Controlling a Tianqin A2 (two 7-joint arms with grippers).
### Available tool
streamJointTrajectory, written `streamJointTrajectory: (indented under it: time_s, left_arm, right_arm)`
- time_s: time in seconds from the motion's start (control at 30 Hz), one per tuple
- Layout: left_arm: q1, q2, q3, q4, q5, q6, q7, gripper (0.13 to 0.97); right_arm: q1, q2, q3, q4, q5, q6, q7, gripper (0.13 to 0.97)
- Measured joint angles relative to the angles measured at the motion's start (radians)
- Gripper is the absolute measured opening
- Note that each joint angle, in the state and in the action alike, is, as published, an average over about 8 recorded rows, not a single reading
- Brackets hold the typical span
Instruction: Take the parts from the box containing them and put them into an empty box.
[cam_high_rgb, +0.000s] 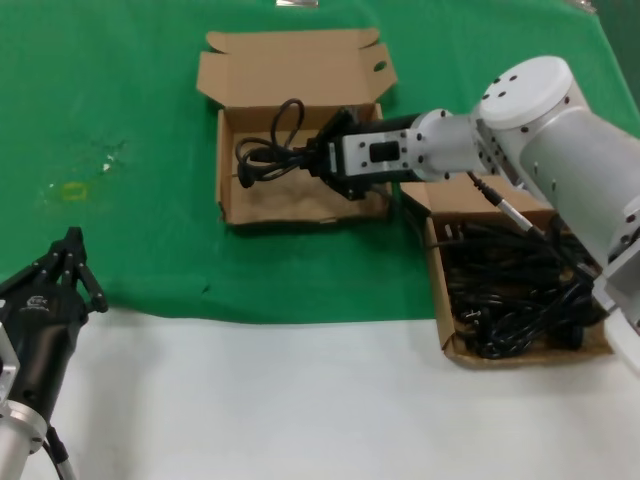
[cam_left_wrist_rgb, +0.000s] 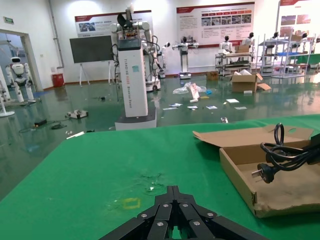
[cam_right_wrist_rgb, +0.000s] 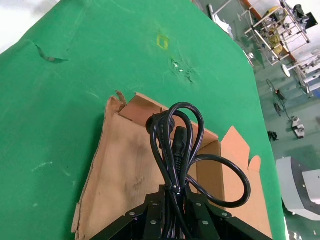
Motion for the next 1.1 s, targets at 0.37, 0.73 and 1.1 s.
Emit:
streamJointTrajectory:
  time_s: [0.37,0.73,1.1]
  left_arm:
    - [0.000,0.000,0.000,0.000,0.000,0.000,0.000,0.144]
    - [0.000,0.000,0.000,0.000,0.000,0.000,0.000,0.144]
    - [0.000,0.000,0.000,0.000,0.000,0.000,0.000,0.144]
  right_arm:
    - [-0.012,0.000,-0.173,0.014,0.197,0.042,-0.027,0.213]
    - [-0.018,0.000,-0.271,0.018,0.297,0.061,-0.037,0.272]
    - [-0.013,0.000,-0.280,0.005,0.313,0.063,-0.047,0.380]
